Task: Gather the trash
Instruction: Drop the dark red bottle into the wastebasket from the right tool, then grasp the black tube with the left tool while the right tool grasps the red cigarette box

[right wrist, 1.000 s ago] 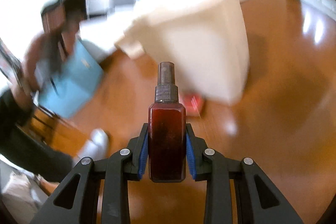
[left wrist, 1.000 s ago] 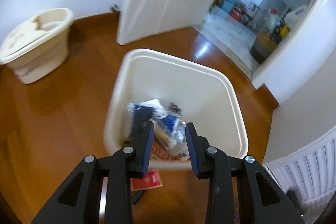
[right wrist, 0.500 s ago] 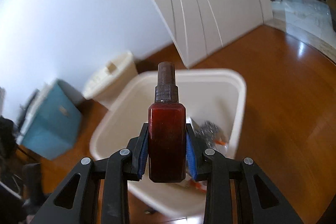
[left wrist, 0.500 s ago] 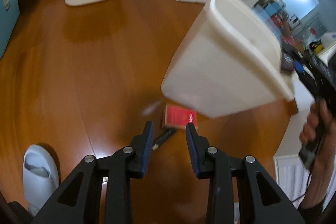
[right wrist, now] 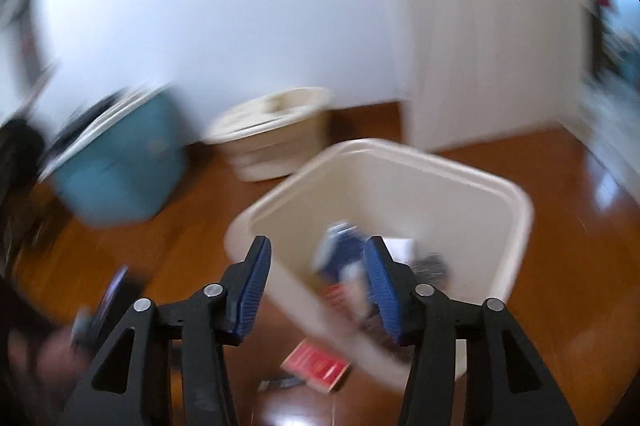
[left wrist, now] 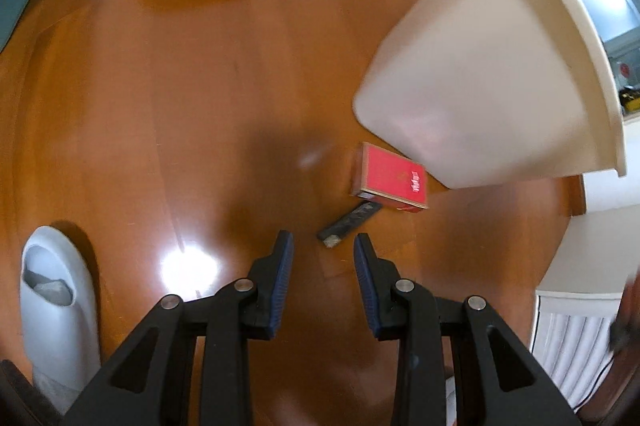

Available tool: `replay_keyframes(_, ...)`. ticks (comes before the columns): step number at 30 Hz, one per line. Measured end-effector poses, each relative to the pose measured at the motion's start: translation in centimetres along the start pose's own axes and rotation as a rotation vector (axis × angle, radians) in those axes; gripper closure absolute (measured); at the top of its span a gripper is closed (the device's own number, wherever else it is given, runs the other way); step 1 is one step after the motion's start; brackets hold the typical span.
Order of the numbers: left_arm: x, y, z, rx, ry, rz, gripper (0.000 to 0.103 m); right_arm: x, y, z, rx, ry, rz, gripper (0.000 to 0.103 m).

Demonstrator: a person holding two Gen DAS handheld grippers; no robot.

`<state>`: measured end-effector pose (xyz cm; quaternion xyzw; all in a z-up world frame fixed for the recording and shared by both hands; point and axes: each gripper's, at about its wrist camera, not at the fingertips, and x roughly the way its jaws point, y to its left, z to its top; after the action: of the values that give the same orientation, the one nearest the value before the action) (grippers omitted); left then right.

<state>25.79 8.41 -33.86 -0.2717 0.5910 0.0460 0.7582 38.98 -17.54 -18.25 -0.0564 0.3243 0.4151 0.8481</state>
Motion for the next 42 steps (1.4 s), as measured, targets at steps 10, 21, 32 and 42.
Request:
replay_keyframes(10,1.1,2.9,-1.5,-0.069,0.053,0.023,0.073,13.4,5.5,-12.6,-0.377,0.545,0.206,0.030)
replay_keyframes(21,1.7,5.3,-1.8,-0.111,0.076,0.015,0.073,21.6,4.3,-16.6,-0.757,0.776,0.120,0.033)
replay_keyframes(32,2.6,5.3,-2.1,-0.121,0.092,0.008,0.073,23.9,0.9,-18.1,-0.794,0.849,0.037,0.033)
replay_keyframes(42,5.0,2.8,-1.5,0.066,0.155,0.024,0.073,23.9,-1.5,-17.7,-0.643,0.859,0.086,0.042)
